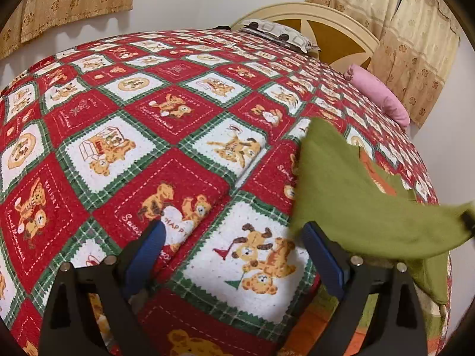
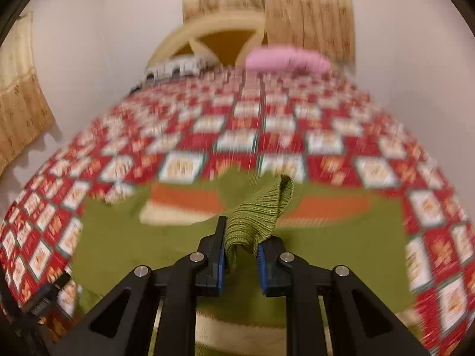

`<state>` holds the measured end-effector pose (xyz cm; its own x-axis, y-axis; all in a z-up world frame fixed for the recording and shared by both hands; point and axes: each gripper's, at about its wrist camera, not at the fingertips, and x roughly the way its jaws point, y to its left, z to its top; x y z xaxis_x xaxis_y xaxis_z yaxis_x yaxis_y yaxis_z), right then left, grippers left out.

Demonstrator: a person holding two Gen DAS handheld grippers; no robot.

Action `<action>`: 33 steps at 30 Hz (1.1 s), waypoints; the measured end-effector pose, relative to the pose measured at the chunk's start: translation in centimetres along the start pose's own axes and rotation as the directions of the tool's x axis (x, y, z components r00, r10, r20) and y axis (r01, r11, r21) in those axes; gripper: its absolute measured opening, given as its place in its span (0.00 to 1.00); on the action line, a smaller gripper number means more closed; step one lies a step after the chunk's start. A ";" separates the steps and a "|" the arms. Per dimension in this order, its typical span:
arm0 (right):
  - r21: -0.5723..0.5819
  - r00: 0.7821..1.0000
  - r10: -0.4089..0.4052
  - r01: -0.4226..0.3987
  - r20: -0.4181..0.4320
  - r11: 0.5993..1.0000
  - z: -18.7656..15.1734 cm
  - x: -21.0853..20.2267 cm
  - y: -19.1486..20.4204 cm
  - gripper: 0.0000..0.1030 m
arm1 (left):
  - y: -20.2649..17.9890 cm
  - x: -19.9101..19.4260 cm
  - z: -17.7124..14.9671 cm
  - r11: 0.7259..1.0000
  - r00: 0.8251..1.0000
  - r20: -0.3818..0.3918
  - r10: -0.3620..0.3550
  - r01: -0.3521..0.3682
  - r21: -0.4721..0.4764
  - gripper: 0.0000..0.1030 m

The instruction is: Fold small clothes

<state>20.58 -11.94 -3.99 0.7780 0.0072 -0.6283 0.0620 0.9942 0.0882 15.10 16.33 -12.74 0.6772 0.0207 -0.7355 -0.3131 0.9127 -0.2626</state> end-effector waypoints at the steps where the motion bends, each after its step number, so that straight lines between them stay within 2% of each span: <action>1: -0.008 1.000 -0.007 0.007 0.028 1.000 0.8 -0.9 -0.3 0.16 | 0.0 0.0 0.0 1.000 1.000 -0.001 0.000 0.000 -0.001 0.93; 4: -0.051 0.991 -0.084 0.090 0.104 0.995 2.1 -3.5 -1.8 0.17 | -0.1 0.0 0.0 1.000 1.000 0.000 0.001 -0.001 0.001 0.93; 7: -0.073 0.978 -0.173 0.183 0.119 0.980 1.5 -4.1 -4.0 0.16 | -0.1 0.1 0.0 1.000 1.000 0.000 0.004 -0.004 0.003 0.93; 10: -0.058 0.980 -0.193 0.195 0.038 0.979 -1.0 -2.4 -7.2 0.17 | -0.1 0.1 -0.1 1.000 1.000 -0.001 0.007 -0.007 0.005 0.93; 12: -0.074 0.972 -0.233 0.232 -0.003 0.970 -3.0 -1.0 -8.3 0.18 | -0.1 0.2 -0.1 1.000 1.000 -0.001 0.011 -0.011 0.008 0.93; 13: -0.095 0.967 -0.252 0.248 -0.029 0.964 -4.2 0.1 -8.8 0.21 | 0.0 0.2 -0.1 1.000 1.000 -0.002 0.012 -0.012 0.009 0.93; 15: -0.132 0.948 -0.299 0.284 -0.108 0.949 -6.1 2.0 -9.4 0.41 | -0.1 0.2 -0.1 1.000 1.000 -0.001 0.013 -0.013 0.009 0.93; 16: -0.134 0.940 -0.312 0.294 -0.136 0.946 -6.7 2.4 -9.9 0.41 | 0.0 0.2 -0.1 1.000 1.000 -0.002 0.013 -0.013 0.009 0.93; 17: -0.118 0.938 -0.312 0.296 -0.150 0.948 -7.0 2.3 -10.4 0.41 | -0.2 0.2 -0.1 1.000 1.000 -0.001 0.013 -0.013 0.009 0.93; 19: -0.016 0.951 -0.291 0.291 -0.105 0.956 -7.0 0.3 -12.0 0.41 | -0.1 0.2 -0.1 1.000 1.000 -0.001 0.010 -0.010 0.007 0.93; 22: 0.156 0.935 -0.355 0.351 -0.005 0.923 -6.6 -4.2 -14.7 0.41 | -0.1 0.1 -0.1 1.000 1.000 -0.001 0.004 -0.004 0.008 0.93; 24: 0.213 0.945 -0.326 0.311 0.038 0.926 -6.4 -6.2 -15.5 0.41 | -0.4 0.0 0.0 1.000 1.000 -0.011 -0.009 0.009 0.025 0.93; 27: 0.157 0.969 -0.247 0.241 0.023 0.958 -6.0 -6.5 -14.4 0.41 | -1.7 -0.8 0.3 0.997 1.000 -0.007 -0.028 0.029 0.074 0.93; 30: 0.097 0.984 -0.179 0.179 -0.013 0.979 -5.9 -5.2 -12.3 0.41 | -4.7 -1.5 0.7 0.991 0.999 0.003 -0.032 0.031 0.130 0.94; 33: 0.072 0.987 -0.143 0.148 -0.069 0.986 -6.8 -2.5 -10.3 0.41 | -8.5 -0.7 0.5 0.969 1.000 -0.007 -0.009 0.010 0.246 0.94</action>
<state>13.72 -21.48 -8.58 0.7163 -0.1274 -0.6861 0.2210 0.9740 0.0499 17.57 8.77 -9.66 0.6749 0.0099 -0.7379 -0.1328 0.9852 -0.1083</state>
